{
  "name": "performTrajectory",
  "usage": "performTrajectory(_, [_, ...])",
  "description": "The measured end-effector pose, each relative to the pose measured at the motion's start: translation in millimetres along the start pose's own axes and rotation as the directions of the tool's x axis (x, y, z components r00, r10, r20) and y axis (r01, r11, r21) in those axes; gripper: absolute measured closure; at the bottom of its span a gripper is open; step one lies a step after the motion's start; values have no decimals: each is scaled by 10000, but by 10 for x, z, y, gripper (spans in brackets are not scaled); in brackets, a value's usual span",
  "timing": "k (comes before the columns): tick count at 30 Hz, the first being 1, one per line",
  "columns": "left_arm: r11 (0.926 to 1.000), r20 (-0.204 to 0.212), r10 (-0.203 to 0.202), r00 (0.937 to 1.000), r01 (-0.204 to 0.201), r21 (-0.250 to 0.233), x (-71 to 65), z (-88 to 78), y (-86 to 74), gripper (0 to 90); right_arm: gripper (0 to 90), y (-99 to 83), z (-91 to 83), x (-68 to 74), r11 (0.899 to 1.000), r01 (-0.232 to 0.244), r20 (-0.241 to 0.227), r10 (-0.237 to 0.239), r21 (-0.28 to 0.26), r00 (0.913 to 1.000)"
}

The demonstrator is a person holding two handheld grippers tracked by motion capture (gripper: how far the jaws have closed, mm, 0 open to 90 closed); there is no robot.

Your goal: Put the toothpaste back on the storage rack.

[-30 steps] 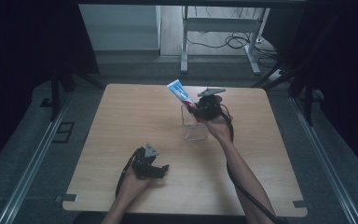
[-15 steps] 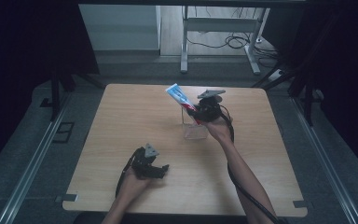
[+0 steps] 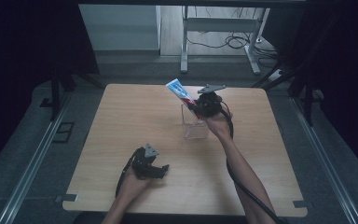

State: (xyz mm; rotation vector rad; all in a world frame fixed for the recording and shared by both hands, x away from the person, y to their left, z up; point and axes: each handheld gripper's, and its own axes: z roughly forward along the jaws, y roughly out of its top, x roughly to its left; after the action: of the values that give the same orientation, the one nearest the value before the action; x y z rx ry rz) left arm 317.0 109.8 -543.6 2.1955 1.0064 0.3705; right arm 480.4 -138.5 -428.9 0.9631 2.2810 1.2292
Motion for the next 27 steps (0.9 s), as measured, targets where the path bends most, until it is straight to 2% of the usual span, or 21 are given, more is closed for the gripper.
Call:
performTrajectory(4, [10000,1,1,10000,-1,2,0,0,0,142,717,65,29,10,9996,228,130,-226,-143,9997])
performTrajectory(8, [10000,-6,9,10000,-9,11,0,-1,0,143,716,28,93,-7,9996,269,150,-268,-68,9995])
performTrajectory(12, [10000,-8,9,10000,-9,13,1,-1,0,142,714,-21,110,-14,9992,277,-20,-278,-288,9996])
performTrajectory(17, [10000,6,47,10000,-47,43,3,-3,1,142,710,-91,145,-16,9988,483,-230,-485,-83,9986])
performTrajectory(20, [10000,4,49,10000,-49,51,3,-4,1,142,710,-157,160,-57,9996,57,-465,-69,-261,9989])
performTrajectory(27, [10000,0,48,10000,-48,51,3,-3,1,142,706,-192,165,-69,9998,-59,-593,48,-188,9982])
